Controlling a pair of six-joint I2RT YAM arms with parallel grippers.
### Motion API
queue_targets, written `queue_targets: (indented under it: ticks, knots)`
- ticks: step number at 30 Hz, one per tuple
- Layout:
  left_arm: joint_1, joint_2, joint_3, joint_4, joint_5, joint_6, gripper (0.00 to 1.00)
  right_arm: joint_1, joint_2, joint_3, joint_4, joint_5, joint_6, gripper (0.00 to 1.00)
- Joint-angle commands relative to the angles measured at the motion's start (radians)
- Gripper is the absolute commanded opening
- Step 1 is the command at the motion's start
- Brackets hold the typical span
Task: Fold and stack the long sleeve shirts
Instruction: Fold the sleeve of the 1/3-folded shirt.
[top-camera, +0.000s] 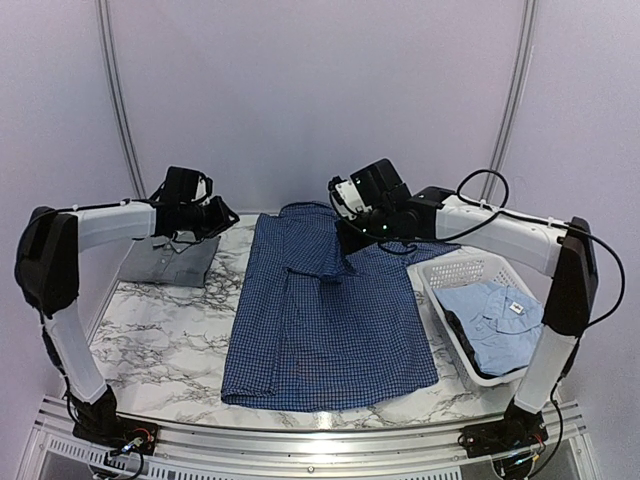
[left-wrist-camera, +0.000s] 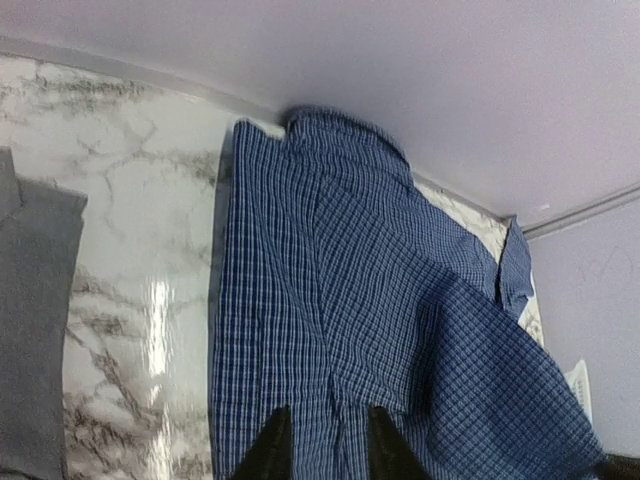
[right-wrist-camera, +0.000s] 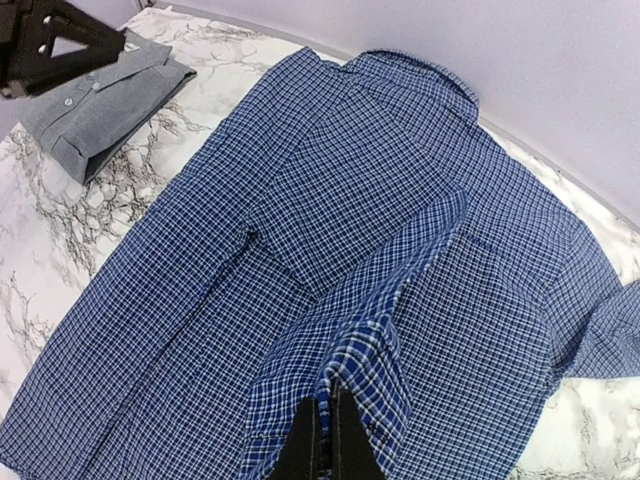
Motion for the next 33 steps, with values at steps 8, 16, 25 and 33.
queue_targets:
  ticks: [8,16,25,33]
  knots:
    - [-0.161,-0.297,-0.483,-0.014,0.125,-0.148,0.13,0.084,0.147,0.246,-0.170,0.013,-0.178,0.00]
    - [-0.289,-0.380,-0.643,-0.061,0.103,-0.191,0.10,0.222,0.308,0.390,-0.248,-0.105,-0.219,0.00]
    - [-0.321,-0.409,-0.686,-0.111,0.058,-0.185,0.11,0.307,0.373,0.436,-0.292,-0.223,-0.190,0.00]
    - [-0.318,-0.507,-0.668,-0.207,-0.092,-0.177,0.15,0.334,0.386,0.368,-0.250,-0.358,-0.075,0.00]
